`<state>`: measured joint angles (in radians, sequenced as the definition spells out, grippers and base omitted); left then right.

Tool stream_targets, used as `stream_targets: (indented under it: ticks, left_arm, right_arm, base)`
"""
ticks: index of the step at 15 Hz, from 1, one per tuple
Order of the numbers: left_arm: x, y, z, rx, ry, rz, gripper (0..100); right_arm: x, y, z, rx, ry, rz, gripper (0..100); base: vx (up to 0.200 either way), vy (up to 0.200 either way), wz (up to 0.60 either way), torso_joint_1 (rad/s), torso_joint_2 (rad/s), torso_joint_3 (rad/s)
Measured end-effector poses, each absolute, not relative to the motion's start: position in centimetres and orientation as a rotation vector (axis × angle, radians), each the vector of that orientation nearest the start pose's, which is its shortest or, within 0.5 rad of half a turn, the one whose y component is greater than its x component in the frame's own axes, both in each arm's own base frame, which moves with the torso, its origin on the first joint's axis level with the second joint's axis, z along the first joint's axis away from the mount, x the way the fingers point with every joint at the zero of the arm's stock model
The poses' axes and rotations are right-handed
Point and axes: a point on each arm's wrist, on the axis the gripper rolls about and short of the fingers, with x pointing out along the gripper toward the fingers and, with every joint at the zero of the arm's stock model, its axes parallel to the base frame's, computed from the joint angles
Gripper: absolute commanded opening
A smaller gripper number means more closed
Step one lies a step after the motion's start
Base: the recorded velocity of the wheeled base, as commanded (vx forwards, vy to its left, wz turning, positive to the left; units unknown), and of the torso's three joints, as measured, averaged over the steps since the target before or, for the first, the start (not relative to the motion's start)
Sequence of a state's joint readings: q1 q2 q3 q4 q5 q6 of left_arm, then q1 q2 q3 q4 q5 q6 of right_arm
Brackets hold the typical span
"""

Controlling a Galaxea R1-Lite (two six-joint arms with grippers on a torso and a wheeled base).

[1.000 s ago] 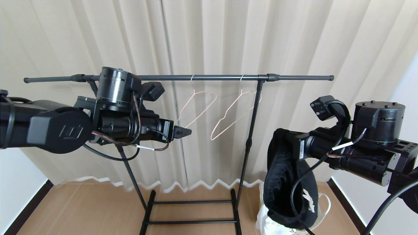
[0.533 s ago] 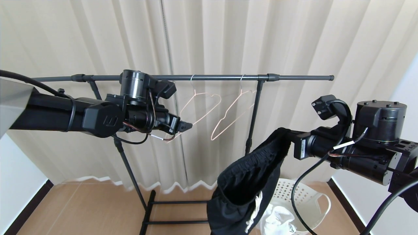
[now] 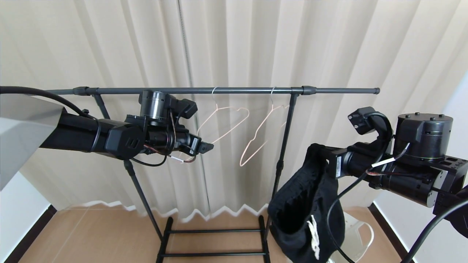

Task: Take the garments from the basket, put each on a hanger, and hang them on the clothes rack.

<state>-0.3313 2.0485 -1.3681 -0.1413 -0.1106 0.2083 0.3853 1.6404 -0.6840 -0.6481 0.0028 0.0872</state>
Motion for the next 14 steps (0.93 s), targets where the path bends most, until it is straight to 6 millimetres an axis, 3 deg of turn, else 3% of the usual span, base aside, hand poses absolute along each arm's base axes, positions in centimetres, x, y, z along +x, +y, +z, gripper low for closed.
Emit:
stream_targets:
  ticks: [7, 14]
  left_arm:
    - [39.2, -12.9, 16.1, 0.259, 0.460, -0.468, 100]
    - [41.0, -12.5, 13.8, 0.258, 0.499, -0.449, 100]
  right_arm:
    - [26.2, 10.2, 16.9, 0.028, 0.319, 0.356, 0]
    - [26.3, 10.0, 16.9, 0.027, 0.317, 0.352, 0]
  base:
    - [0.000, 0.000, 0.00, 0.000, 0.00, 0.000]
    - [0.000, 0.000, 0.00, 0.000, 0.00, 0.000]
